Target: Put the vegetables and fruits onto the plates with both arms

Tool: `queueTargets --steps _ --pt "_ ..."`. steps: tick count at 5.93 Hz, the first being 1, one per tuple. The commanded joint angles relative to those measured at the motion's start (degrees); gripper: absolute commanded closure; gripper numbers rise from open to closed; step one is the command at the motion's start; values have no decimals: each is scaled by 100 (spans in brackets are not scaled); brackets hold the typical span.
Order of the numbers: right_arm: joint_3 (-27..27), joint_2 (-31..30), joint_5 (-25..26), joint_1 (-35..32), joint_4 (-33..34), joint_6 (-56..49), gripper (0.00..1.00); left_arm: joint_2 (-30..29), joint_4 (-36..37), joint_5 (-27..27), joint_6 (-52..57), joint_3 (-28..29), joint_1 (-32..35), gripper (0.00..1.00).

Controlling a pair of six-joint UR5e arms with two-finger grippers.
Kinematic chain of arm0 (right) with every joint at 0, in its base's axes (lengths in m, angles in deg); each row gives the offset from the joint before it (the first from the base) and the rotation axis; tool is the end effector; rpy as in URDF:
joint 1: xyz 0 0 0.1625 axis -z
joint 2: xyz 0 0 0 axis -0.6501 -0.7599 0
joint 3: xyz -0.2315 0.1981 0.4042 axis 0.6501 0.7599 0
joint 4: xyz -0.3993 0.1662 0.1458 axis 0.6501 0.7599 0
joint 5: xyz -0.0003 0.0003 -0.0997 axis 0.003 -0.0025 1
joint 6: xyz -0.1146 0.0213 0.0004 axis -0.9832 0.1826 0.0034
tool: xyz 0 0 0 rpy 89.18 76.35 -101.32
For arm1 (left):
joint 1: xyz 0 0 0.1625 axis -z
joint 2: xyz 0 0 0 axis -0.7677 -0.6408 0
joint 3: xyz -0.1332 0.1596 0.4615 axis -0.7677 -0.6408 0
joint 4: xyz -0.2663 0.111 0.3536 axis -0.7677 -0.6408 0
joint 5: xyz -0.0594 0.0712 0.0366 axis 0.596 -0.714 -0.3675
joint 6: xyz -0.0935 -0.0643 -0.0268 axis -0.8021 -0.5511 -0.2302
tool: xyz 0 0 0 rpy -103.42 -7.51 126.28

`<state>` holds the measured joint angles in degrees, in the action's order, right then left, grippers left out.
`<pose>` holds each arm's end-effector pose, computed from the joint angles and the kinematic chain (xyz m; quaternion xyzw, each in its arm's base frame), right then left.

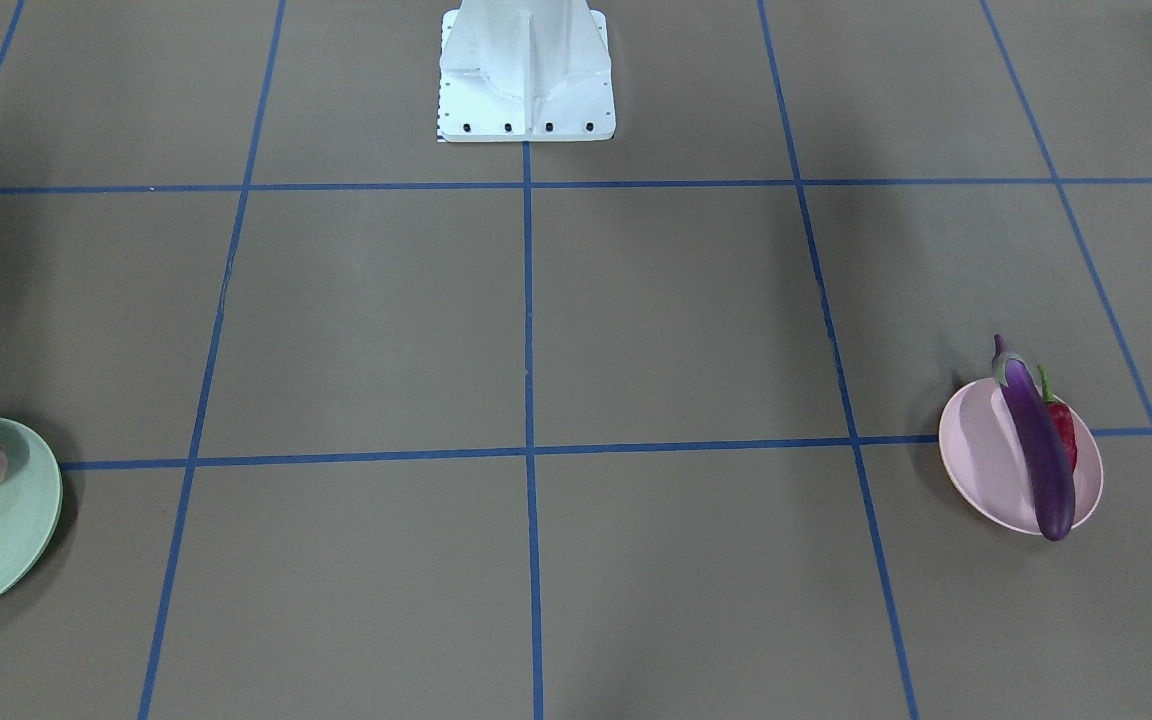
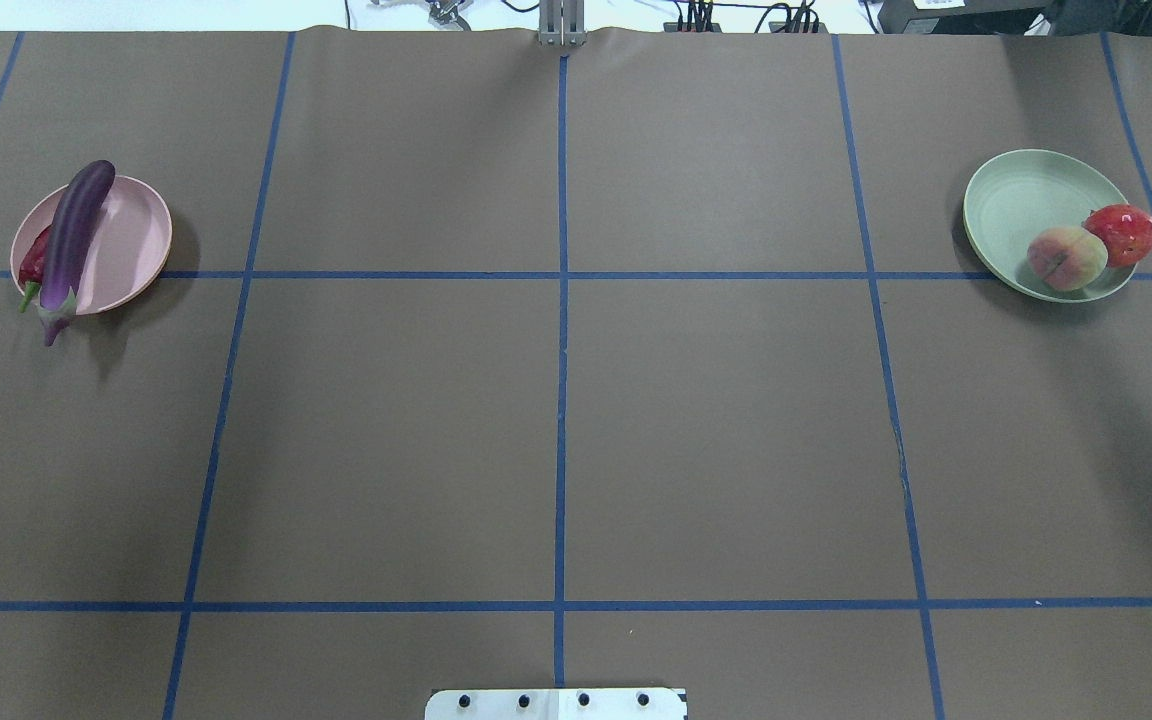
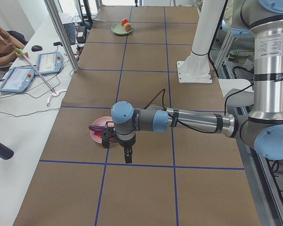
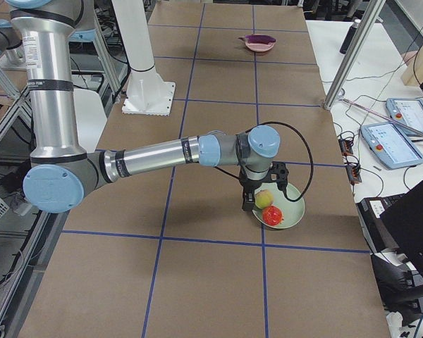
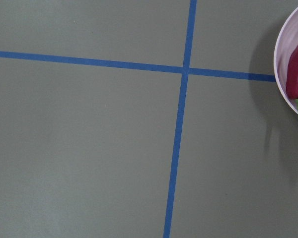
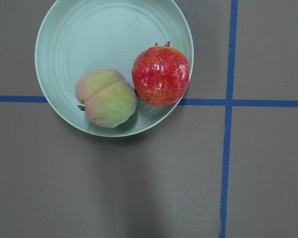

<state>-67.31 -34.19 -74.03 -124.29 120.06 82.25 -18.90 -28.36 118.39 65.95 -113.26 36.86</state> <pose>-0.0083 -0.5553 0.6442 -0.0172 -0.3748 -0.0113 0.9269 -0.0286 -0.4915 0.7008 -0.0230 0.3638 -0.0469 0.9300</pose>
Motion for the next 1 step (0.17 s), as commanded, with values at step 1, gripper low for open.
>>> queueTargets --steps 1 --pt "-1 -1 775 -1 143 -56 0 0 13 78 0 -33 9 0"
